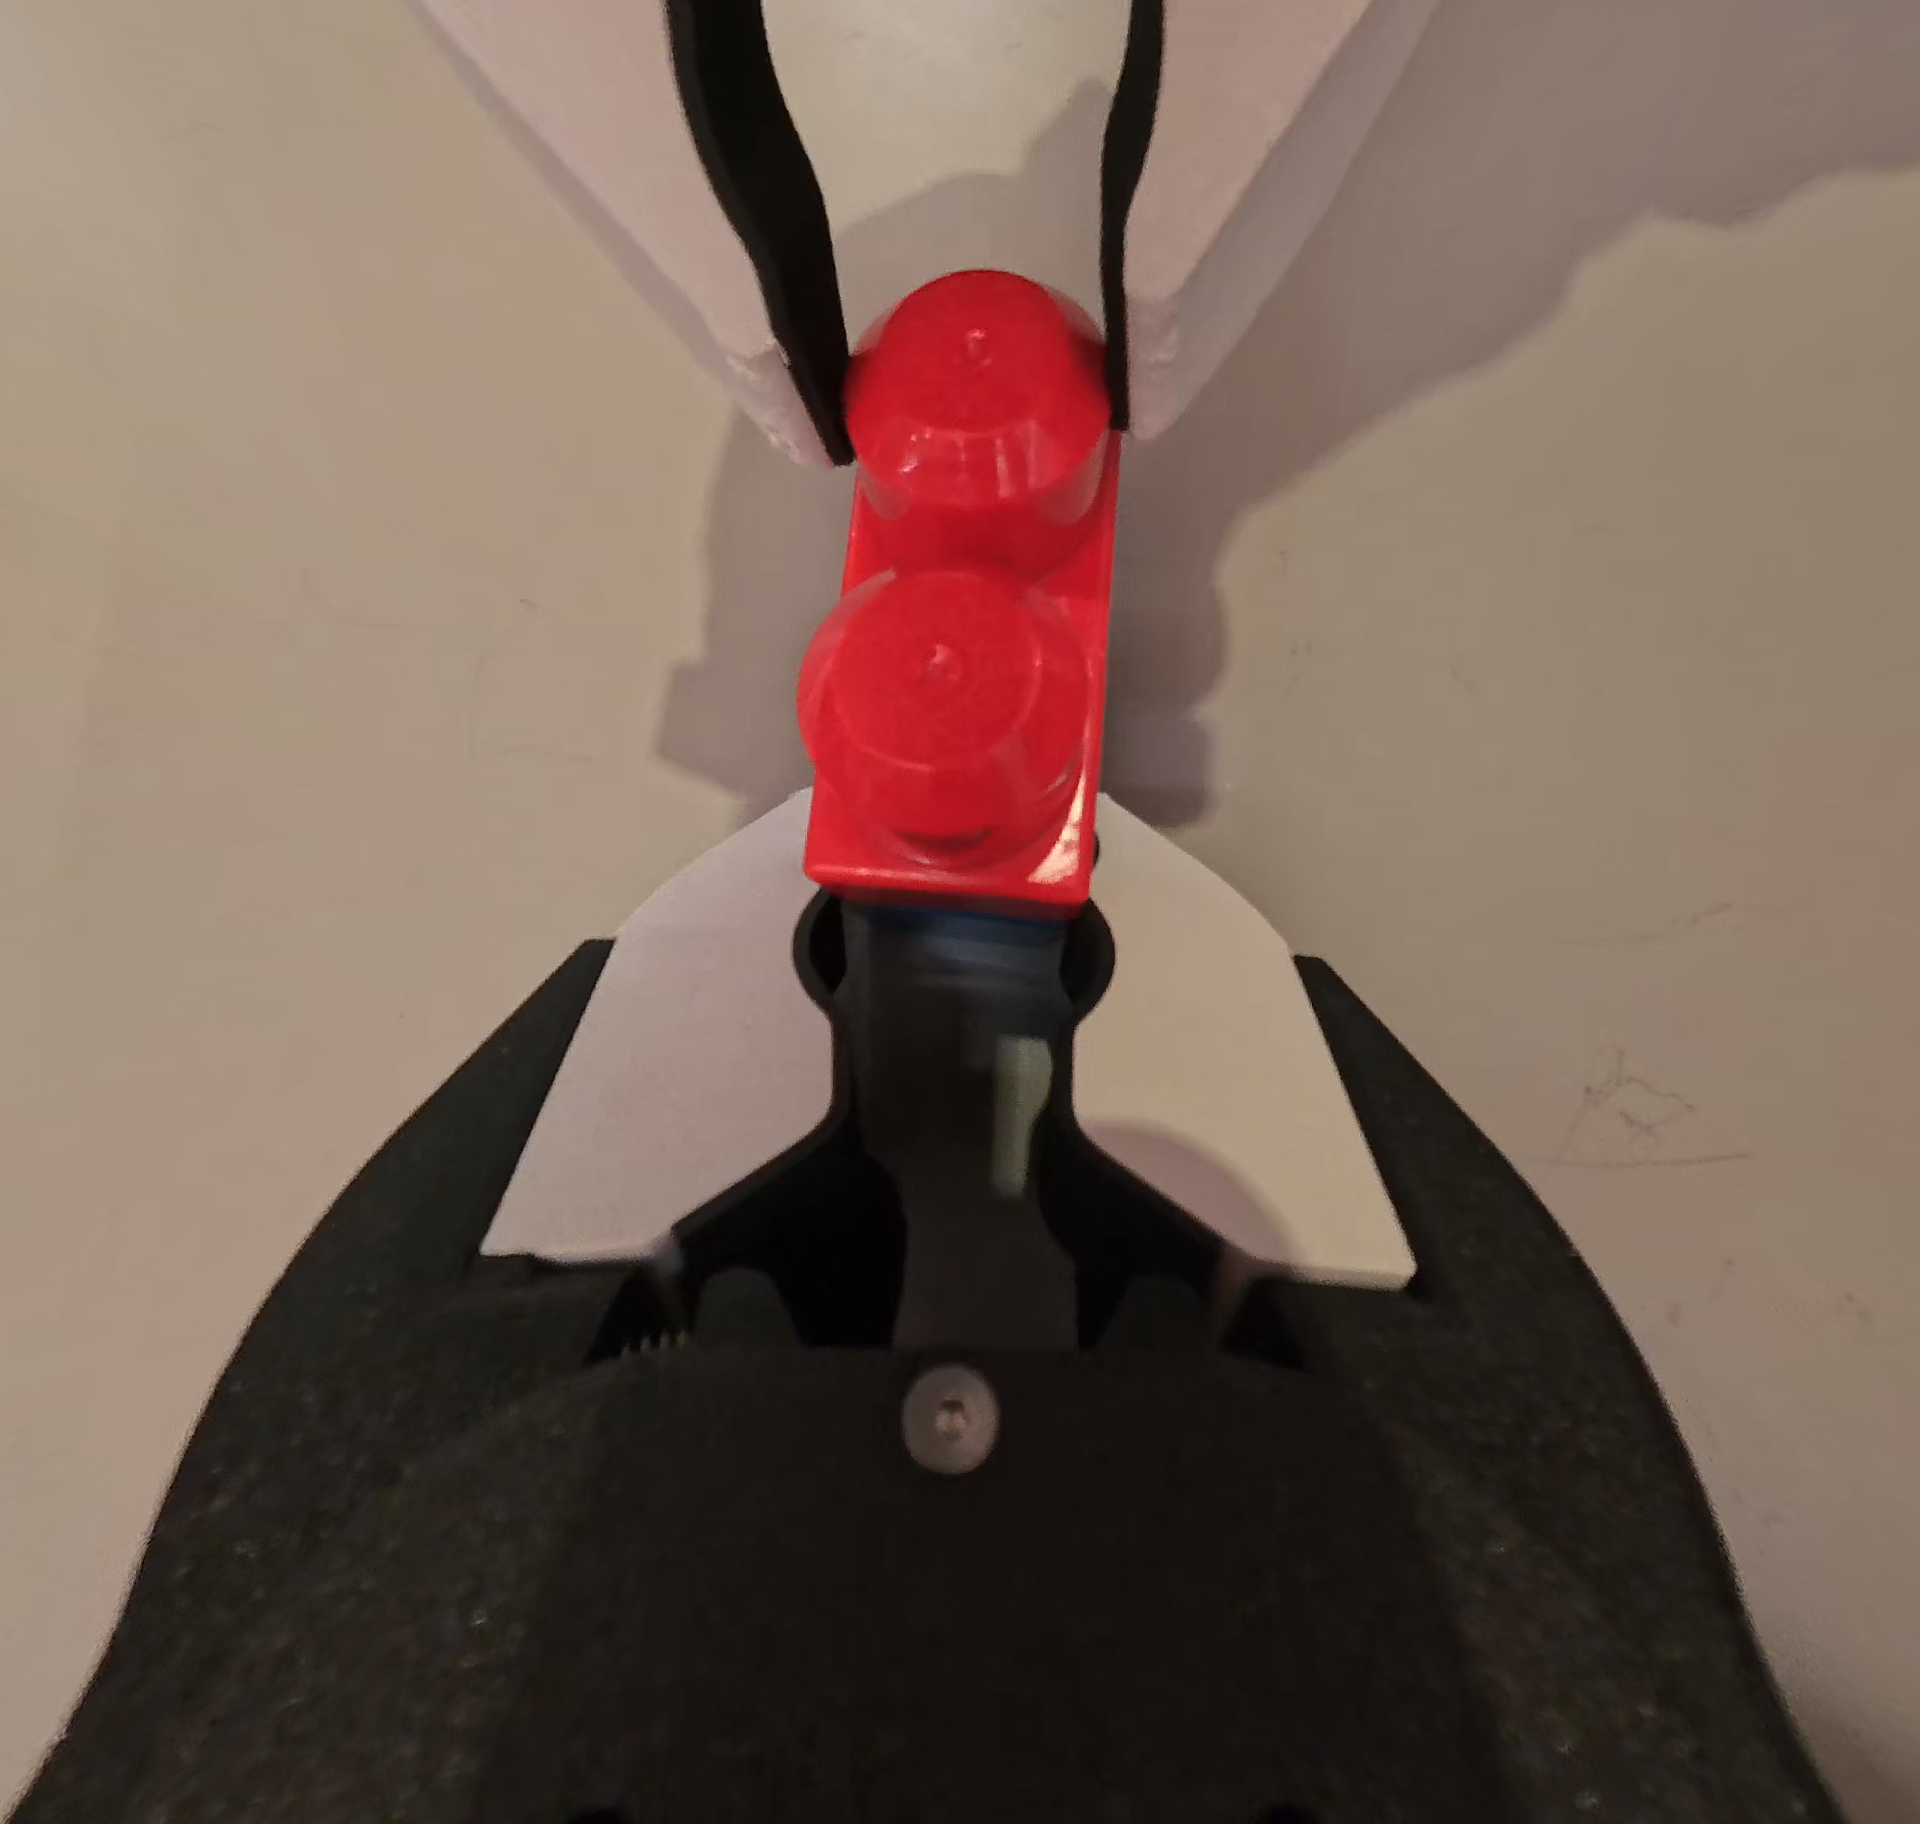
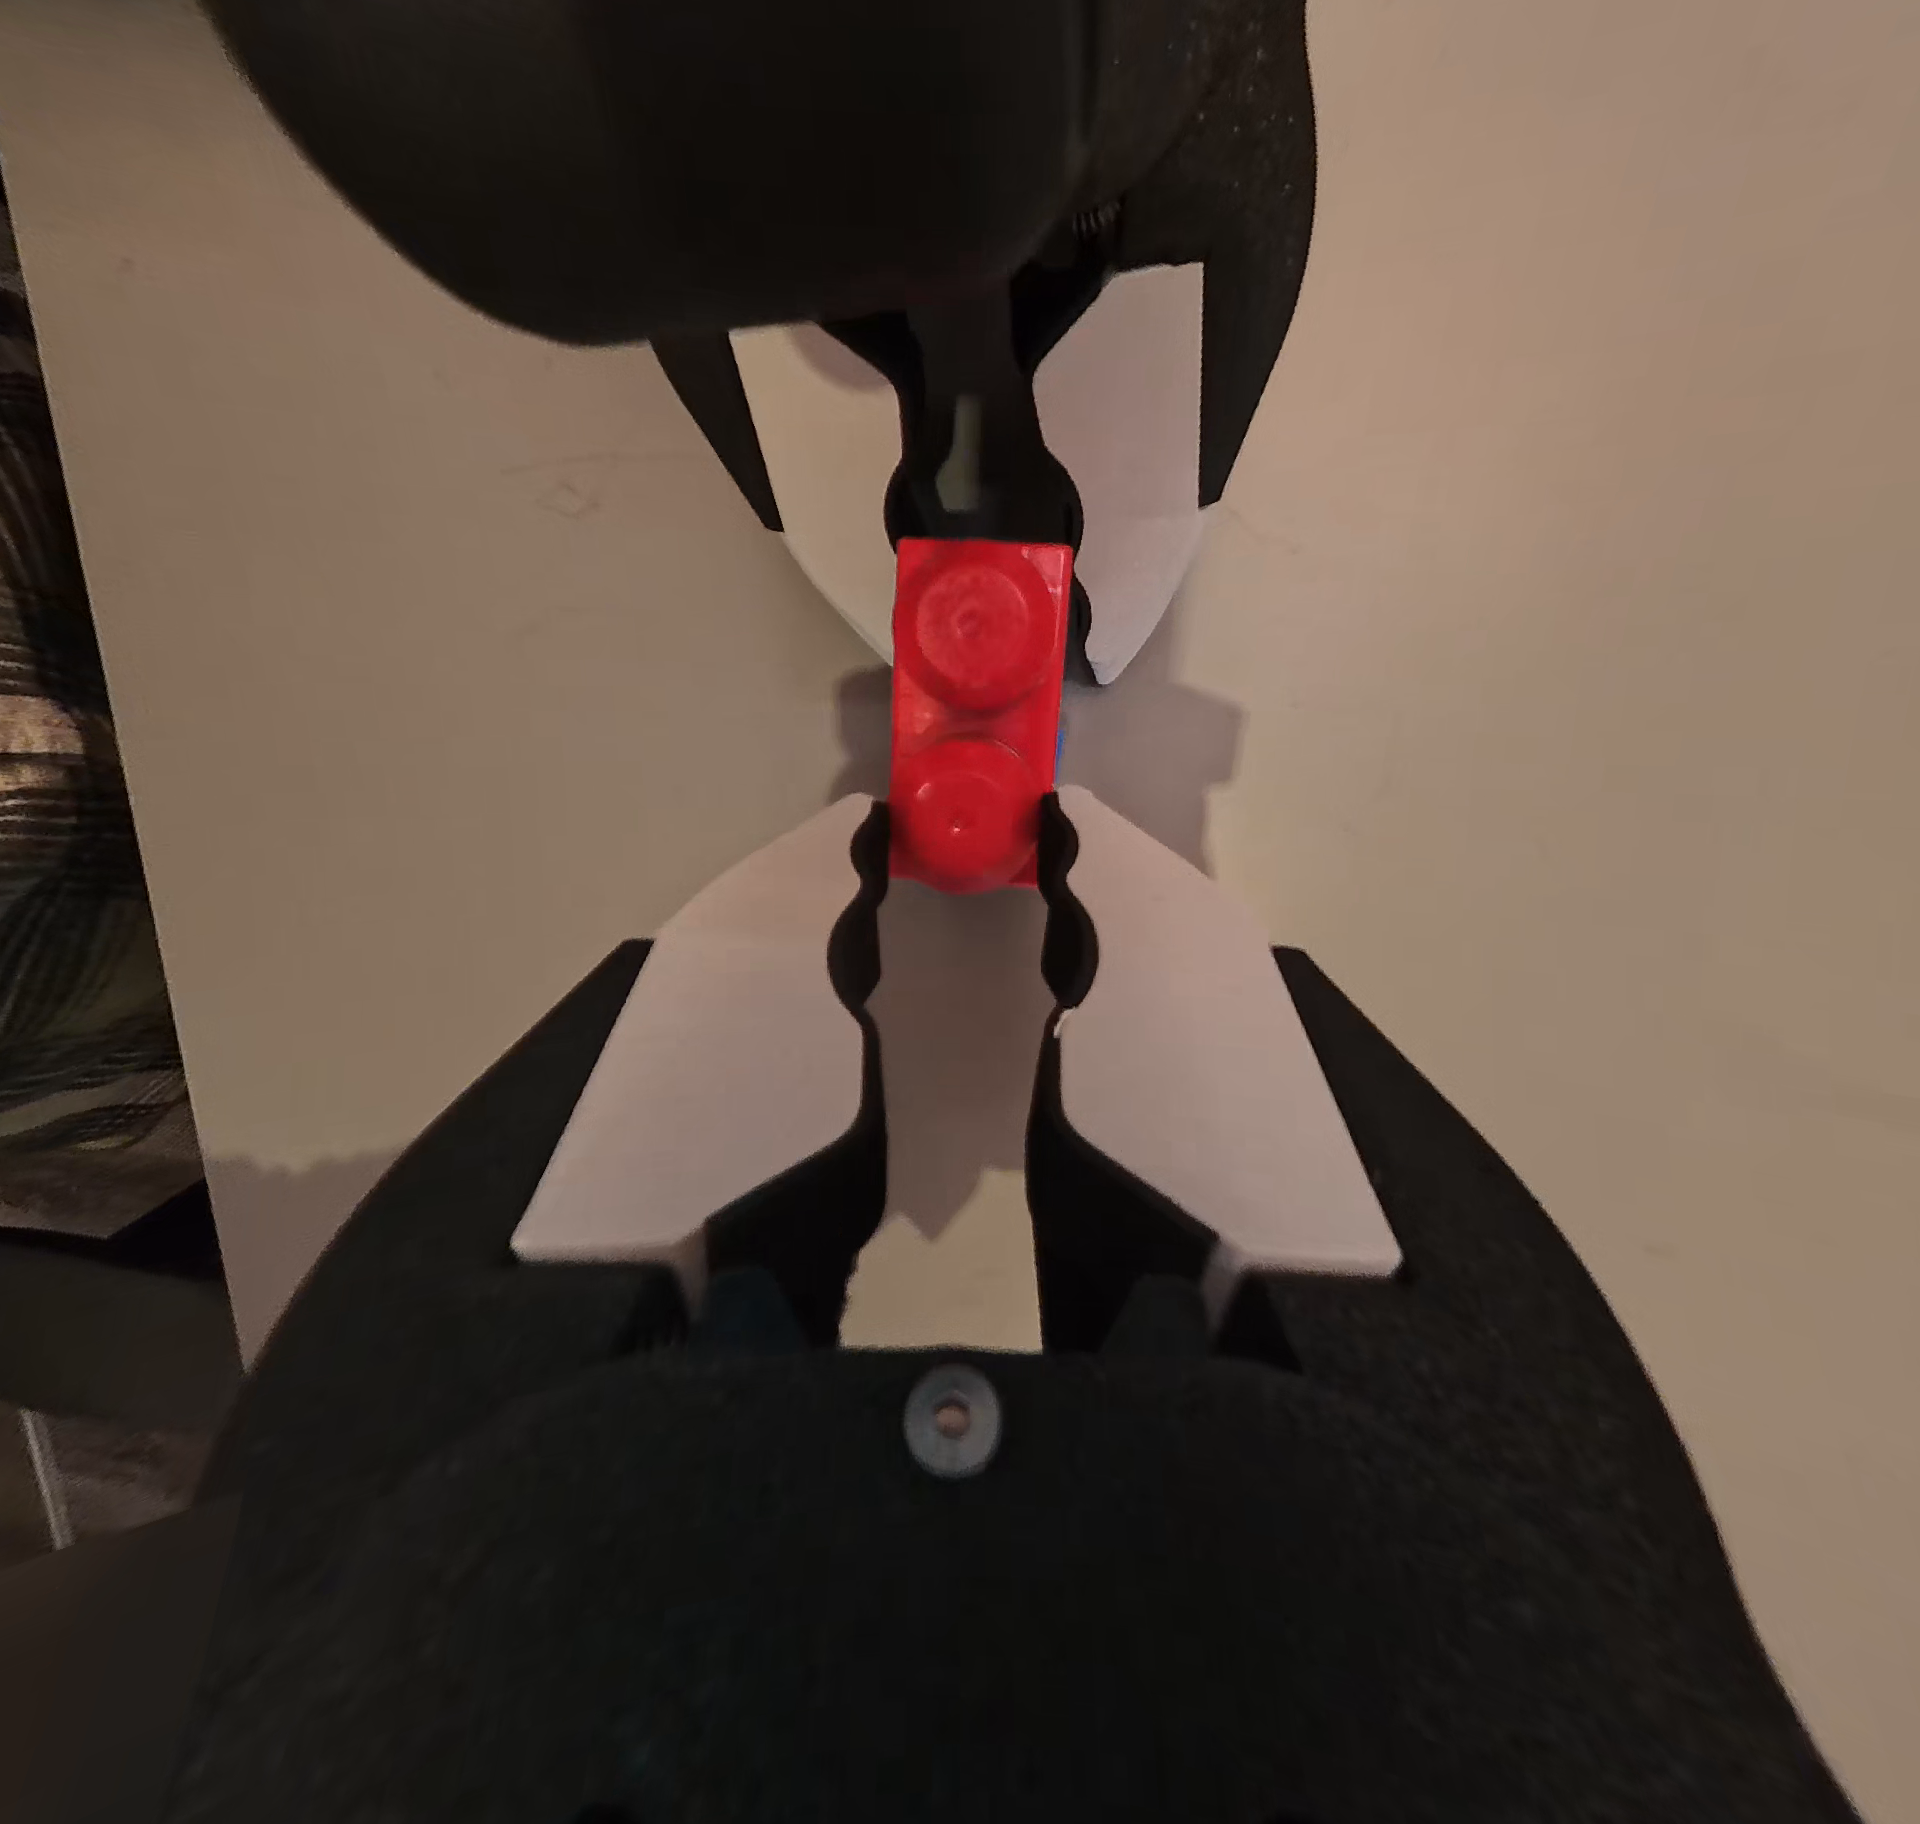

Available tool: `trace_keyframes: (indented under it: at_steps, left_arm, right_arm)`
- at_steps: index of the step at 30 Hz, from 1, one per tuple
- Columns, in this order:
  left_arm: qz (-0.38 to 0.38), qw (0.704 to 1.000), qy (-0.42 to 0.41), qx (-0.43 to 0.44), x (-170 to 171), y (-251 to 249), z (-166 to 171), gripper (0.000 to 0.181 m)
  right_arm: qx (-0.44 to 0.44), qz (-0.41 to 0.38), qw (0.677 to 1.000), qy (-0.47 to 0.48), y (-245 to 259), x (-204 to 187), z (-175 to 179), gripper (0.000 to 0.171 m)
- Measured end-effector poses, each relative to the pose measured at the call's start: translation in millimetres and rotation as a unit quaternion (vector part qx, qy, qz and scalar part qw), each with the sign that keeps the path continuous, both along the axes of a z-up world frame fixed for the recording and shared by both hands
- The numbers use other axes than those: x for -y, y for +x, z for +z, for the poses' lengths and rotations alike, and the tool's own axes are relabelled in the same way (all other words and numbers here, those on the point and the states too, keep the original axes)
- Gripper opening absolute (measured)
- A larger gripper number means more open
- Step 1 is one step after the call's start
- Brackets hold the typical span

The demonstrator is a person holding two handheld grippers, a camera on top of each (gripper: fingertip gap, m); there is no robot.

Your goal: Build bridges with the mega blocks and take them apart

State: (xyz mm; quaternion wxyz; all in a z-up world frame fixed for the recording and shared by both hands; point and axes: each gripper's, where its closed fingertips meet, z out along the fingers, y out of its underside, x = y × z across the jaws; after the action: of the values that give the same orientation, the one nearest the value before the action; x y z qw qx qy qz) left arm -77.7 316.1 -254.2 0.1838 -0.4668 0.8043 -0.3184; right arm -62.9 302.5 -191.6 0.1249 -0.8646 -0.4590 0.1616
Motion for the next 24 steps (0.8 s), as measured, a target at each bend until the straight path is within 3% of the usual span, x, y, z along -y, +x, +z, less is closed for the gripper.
trace_keyframes:
  at_steps: [24]
  left_arm:
    - [0.001, 1.000, 0.016, 0.003, -0.1, 0.2, 0.8, 0.041]
  right_arm:
    - [0.091, 0.020, 0.995, 0.025, 0.1, 0.3, -9.1, 0.029]
